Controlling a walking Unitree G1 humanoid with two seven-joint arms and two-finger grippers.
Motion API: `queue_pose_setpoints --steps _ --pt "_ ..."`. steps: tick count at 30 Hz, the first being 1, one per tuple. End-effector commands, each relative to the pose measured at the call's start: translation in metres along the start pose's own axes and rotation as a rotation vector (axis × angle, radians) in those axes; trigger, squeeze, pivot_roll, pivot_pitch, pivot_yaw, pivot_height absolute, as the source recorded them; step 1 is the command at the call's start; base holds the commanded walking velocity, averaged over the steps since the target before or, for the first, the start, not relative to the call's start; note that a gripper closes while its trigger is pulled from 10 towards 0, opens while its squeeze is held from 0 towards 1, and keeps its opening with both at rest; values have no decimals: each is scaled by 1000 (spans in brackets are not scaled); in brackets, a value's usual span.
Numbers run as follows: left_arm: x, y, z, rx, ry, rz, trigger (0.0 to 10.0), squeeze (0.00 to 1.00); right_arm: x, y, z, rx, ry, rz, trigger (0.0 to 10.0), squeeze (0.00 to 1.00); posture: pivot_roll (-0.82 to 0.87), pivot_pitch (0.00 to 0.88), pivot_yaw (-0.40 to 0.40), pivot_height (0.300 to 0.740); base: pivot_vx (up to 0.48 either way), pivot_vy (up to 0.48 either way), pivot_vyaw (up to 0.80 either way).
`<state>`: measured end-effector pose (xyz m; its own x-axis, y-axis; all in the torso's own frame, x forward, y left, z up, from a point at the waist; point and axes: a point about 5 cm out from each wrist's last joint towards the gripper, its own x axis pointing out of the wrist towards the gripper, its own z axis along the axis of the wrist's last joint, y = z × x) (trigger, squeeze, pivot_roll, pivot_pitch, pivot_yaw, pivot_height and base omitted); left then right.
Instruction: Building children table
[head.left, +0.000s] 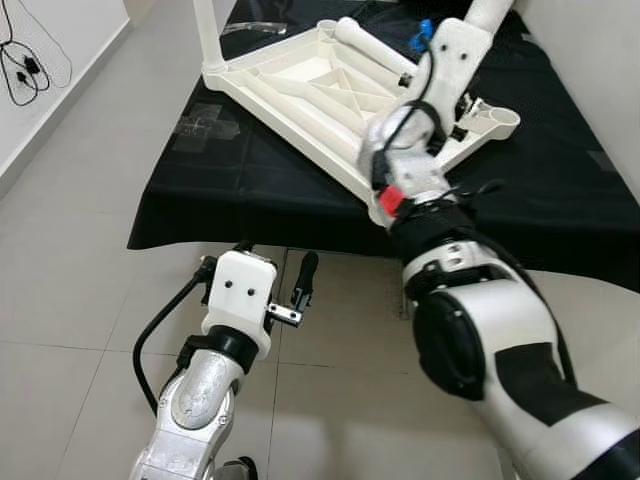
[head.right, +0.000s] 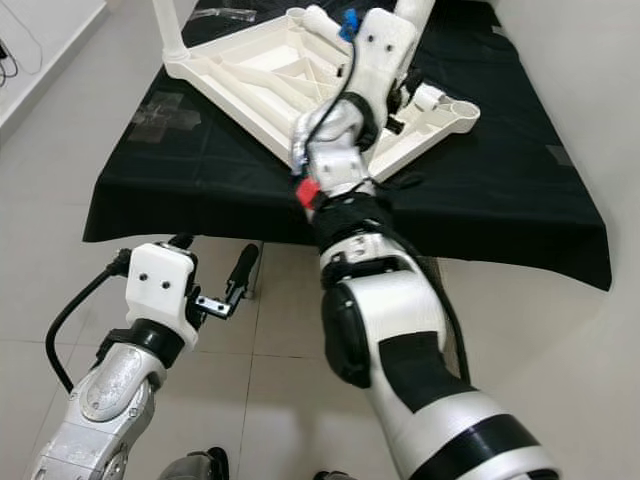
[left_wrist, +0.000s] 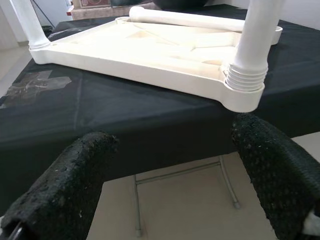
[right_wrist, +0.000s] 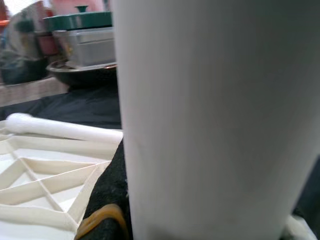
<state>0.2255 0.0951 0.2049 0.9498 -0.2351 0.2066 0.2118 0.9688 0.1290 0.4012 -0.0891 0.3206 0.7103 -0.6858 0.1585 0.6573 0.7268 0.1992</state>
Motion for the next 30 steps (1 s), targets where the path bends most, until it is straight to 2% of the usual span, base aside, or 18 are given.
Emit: queue_pose_setpoints --steps 1,7,12,16,19,21,22,23,24,25,26,30 --pt "-1 1 -3 8 14 1 10000 0 -7 -22 -75 -218 249 -99 10000 0 125 237 -73 740 0 0 0" --pt "-1 1 -2 8 13 8 10000 0 -23 -12 -76 -223 267 -121 10000 0 130 237 -81 740 0 0 0" --pt "-2 1 -2 10 14 11 10000 0 -28 -12 -81 -218 337 -139 10000 0 131 238 -85 740 0 0 0" --pt "-2 1 -3 10 15 13 10000 0 -29 -11 -79 -238 336 -155 10000 0 128 235 -86 740 0 0 0" --pt "-2 1 -3 9 15 13 10000 0 -31 -7 -76 -195 355 -139 10000 0 128 230 -90 740 0 0 0" --pt "-2 0 -4 9 16 12 10000 0 -31 0 -72 -79 384 -70 10000 0 128 222 -89 740 0 0 0" --pt "-2 0 -4 9 16 12 10000 0 -31 0 -72 -79 384 -70 10000 0 128 222 -89 740 0 0 0" --pt "-2 0 -4 9 16 12 10000 0 -30 3 -67 -32 379 -45 10000 0 128 222 -89 740 0 0 0" --pt "-2 0 -4 9 16 12 10000 0 -30 3 -67 -32 379 -45 10000 0 128 222 -89 740 0 0 0" --pt "-2 0 -4 10 16 12 10000 0 -28 6 -60 20 367 -16 10000 0 128 222 -89 740 0 0 0" --pt "-2 0 -4 10 16 12 10000 0 -28 6 -60 20 367 -16 10000 0 128 222 -89 740 0 0 0" --pt "-2 0 -5 8 17 10 10000 0 -9 8 -20 132 239 11 10000 0 122 209 -83 740 0 0 0"
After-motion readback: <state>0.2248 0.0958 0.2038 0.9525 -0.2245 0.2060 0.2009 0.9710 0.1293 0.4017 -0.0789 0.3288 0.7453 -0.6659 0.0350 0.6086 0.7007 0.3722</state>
